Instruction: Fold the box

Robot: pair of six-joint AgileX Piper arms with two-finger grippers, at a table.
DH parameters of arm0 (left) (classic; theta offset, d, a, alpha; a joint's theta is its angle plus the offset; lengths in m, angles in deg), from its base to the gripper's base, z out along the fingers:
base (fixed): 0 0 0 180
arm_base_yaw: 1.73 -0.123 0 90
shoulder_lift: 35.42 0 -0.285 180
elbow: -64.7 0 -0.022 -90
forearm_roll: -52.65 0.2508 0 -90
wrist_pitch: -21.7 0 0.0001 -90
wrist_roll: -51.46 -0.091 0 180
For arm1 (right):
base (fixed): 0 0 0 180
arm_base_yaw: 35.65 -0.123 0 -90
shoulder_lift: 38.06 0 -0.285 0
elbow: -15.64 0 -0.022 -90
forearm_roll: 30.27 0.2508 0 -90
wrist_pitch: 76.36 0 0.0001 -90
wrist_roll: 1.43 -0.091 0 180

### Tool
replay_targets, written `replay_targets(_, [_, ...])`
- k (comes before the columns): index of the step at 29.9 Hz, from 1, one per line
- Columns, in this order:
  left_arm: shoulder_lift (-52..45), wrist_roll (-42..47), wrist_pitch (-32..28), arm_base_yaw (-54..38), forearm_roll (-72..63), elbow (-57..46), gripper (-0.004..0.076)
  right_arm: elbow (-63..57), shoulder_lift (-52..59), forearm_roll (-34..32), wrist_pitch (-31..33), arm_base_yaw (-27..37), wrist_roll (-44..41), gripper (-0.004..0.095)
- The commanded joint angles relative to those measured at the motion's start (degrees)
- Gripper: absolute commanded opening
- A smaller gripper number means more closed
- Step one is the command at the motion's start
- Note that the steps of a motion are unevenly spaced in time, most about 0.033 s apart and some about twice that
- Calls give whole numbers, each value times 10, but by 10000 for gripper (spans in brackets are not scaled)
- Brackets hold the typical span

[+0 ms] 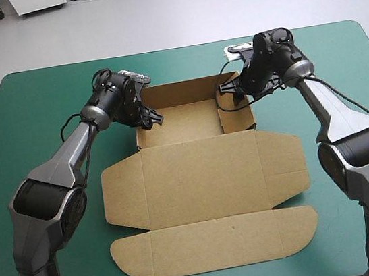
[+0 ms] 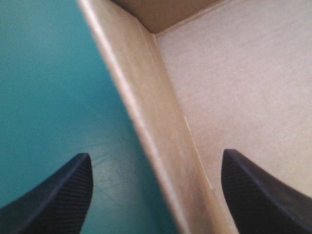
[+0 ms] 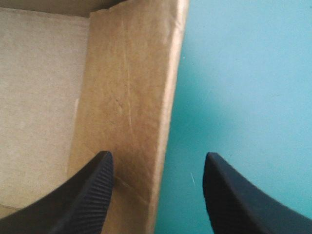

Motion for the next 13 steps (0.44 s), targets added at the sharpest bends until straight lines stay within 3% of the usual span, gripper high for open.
replay_targets(1, [-71, -1, -19, 1, 0, 17, 537, 18, 68, -13, -18, -1, 3, 526])
replay_targets(8, [-136, -3, -8, 1, -33, 17, 537, 18, 136, -14, -4, -2, 10, 522])
replay_targets(11, [-169, -13, 7, 1, -43, 4, 532, -8, 185, -14, -15, -2, 18, 467])
replay_targets(13, [-210, -4, -14, 1, -46, -37, 515, -48, 226, -21, -42, -2, 21, 419])
